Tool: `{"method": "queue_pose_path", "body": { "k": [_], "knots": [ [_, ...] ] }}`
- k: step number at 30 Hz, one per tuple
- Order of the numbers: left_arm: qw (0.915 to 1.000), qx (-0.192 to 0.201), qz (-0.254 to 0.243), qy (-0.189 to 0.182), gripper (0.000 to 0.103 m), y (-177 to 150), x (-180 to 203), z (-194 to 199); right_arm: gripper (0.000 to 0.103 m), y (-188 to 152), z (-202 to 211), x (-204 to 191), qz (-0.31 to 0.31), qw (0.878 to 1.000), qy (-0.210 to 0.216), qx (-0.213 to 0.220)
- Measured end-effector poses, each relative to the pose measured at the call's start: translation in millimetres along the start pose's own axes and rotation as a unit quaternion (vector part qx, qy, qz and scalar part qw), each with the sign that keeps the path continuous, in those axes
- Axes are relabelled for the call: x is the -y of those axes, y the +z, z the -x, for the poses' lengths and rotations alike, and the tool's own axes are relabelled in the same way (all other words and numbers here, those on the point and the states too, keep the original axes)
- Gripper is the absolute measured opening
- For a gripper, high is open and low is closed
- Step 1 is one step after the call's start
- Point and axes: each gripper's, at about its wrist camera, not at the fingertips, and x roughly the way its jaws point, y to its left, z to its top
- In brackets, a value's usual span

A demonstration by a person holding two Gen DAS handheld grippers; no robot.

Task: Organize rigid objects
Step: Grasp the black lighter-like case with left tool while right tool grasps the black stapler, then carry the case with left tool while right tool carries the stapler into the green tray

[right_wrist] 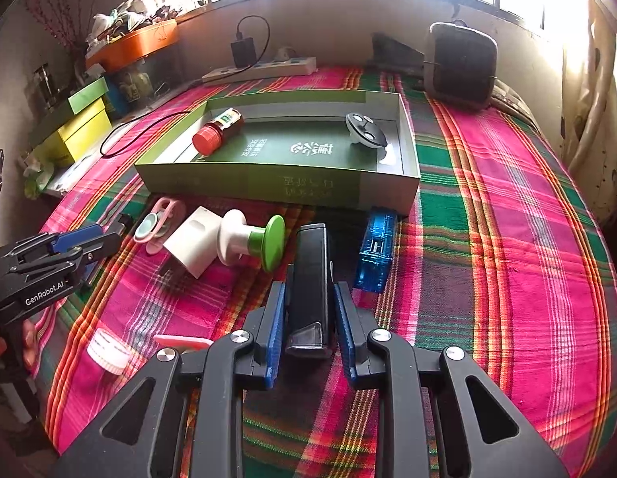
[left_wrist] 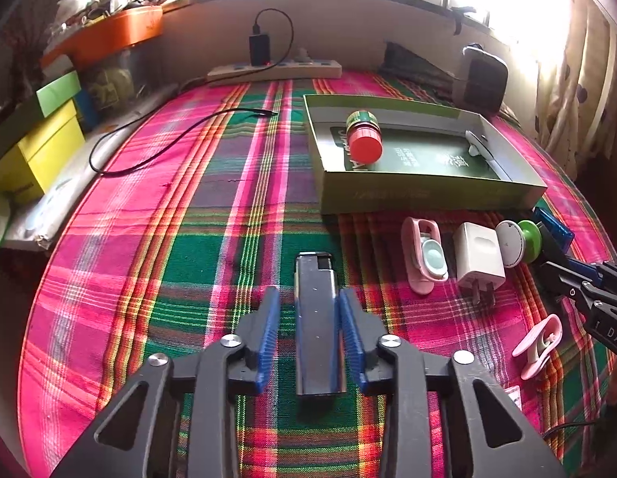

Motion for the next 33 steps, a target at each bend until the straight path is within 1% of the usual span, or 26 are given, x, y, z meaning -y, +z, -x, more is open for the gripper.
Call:
{"method": "queue_pose_path", "body": {
  "k": [5, 21, 33],
  "knots": [
    [1.0000, 0.000, 0.001, 0.001, 0.022, 0, -1, 1, 0.025, 0, 0, 0, -0.001, 1.000, 0.002, 0.000],
    [1.0000, -0.001, 0.001, -0.004, 0.022, -1, -1, 2, 0.025, 0, 1, 1, 0.000, 1.000, 0.001, 0.003],
    [0.9999, 0.011, 0.000, -0.009, 0.022, 2, 3, 14, 0.025, -1, 6, 1, 0.000, 1.000, 0.003, 0.012]
  ]
}}
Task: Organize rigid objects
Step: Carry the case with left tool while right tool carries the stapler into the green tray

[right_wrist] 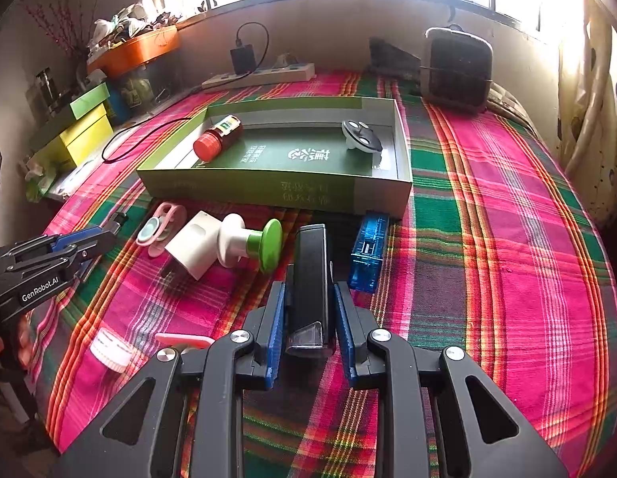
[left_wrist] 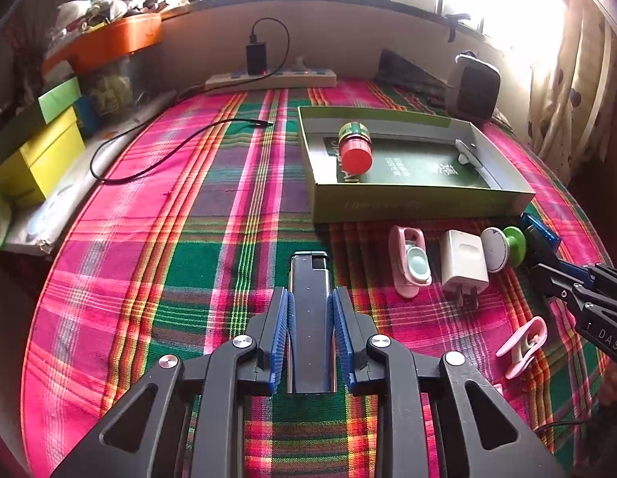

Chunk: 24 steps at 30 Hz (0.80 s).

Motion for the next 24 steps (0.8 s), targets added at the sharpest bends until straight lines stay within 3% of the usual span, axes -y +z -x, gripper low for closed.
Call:
{"method": "queue_pose_path", "body": {
  "k": [24],
  "knots": [
    [0.9995, 0.025, -0.004, -0.018, 0.022, 15, 5, 22, 0.025, 7, 18, -1, -0.002, 1.000, 0.011, 0.026]
  ]
}}
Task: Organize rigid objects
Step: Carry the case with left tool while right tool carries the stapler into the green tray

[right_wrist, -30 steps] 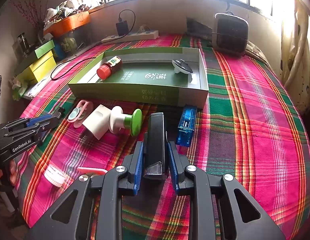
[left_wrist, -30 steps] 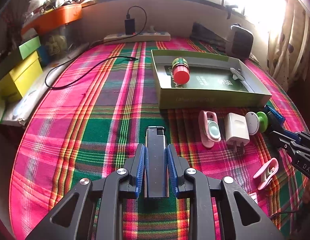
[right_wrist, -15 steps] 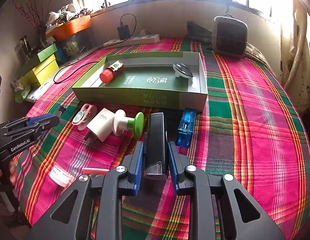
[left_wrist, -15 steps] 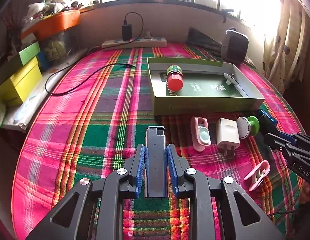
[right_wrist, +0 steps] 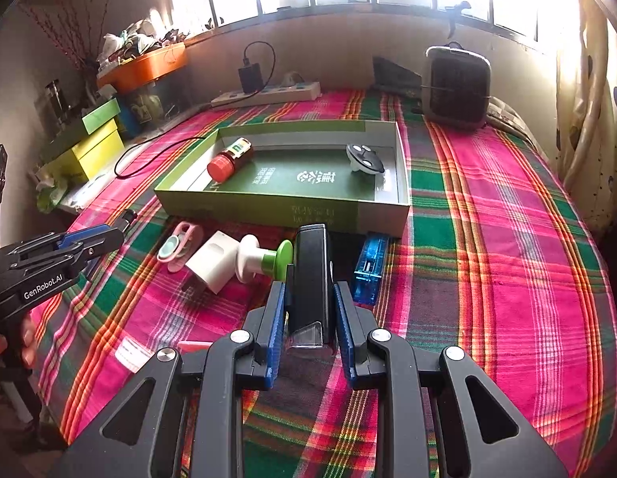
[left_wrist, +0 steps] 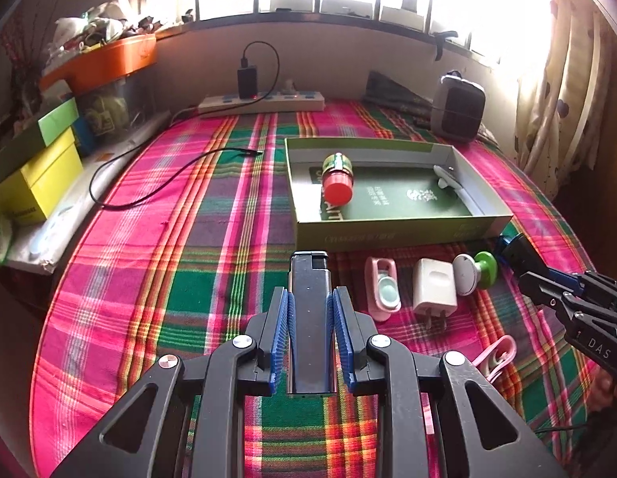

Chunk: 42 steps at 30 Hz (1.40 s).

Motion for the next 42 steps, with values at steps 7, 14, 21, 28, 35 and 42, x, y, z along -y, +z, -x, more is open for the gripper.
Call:
{"method": "queue_pose_path", "body": {
  "k": [7, 14, 21, 28, 35, 42],
  "knots": [
    [0.9999, 0.008, -0.007, -0.011, 0.022, 16, 5, 1, 0.025, 12, 8, 2, 0.004, 1.000, -0.001, 0.012],
    [0.9996, 0.011, -0.013, -0.022, 0.022, 31, 10, -5, 0.025, 29, 11, 3, 0.016, 1.000, -0.005, 0.021],
    [0.9993, 0.010, -0.016, -0.033, 0.022, 46, 11, -15, 0.025, 45, 8, -1, 0.026, 0.999, 0.003, 0.024],
    [0.9987, 0.004, -0.013, -0.050, 0.022, 60, 13, -29, 0.025, 63, -7, -2, 0.023, 1.000, 0.014, 0.015],
    [0.9976, 0.005, -0.026, -0.064, 0.022, 75, 26, -39, 0.025, 78, -26, 2, 0.020, 1.000, 0.019, 0.000],
    [0.9959, -0.007, -0.041, -0.081, 0.022, 85, 43, -55, 0.025, 89, -47, 14, 0.017, 0.999, 0.024, -0.021]
  ]
}}
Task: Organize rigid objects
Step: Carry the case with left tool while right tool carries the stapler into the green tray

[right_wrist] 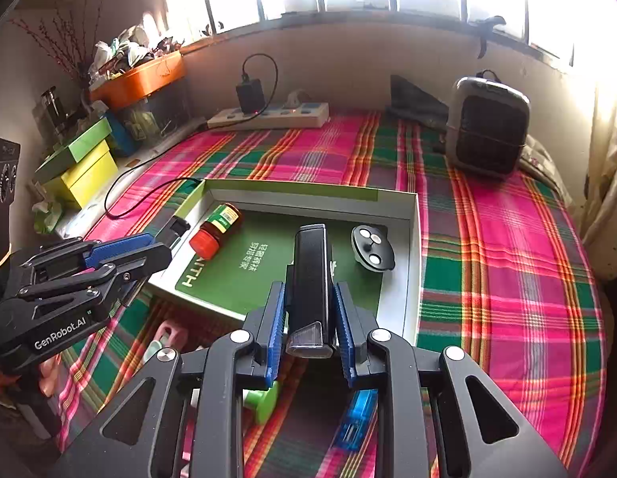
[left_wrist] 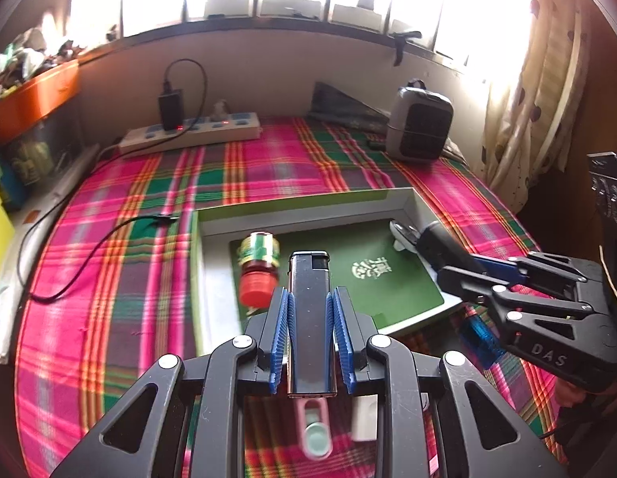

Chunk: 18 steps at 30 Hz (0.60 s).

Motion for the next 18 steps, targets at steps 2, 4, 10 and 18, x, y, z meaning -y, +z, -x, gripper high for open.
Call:
{"method": "queue_pose_path", "body": {
  "k": [2, 4, 10, 18],
  "knots": [
    [1.0000, -0.008, -0.006, -0.001, 0.022, 2, 4, -8, 0.025, 1, -6, 4, -0.001, 1.000, 0.005, -0.010],
    [0.9998, -0.016, -0.007, -0.004, 0.022, 3, 6, -16, 0.025, 2, -12, 9, -0.002, 1.000, 0.001, -0.017],
    [0.9992, -0.036, -0.013, -0.009, 0.022, 5, 12, -36, 0.025, 4, -24, 21, -0.006, 0.999, 0.002, -0.033],
    [0.9987, -0.049, -0.013, -0.003, 0.022, 4, 11, -51, 0.025, 7, -36, 25, 0.001, 0.999, 0.006, -0.047]
  ]
}}
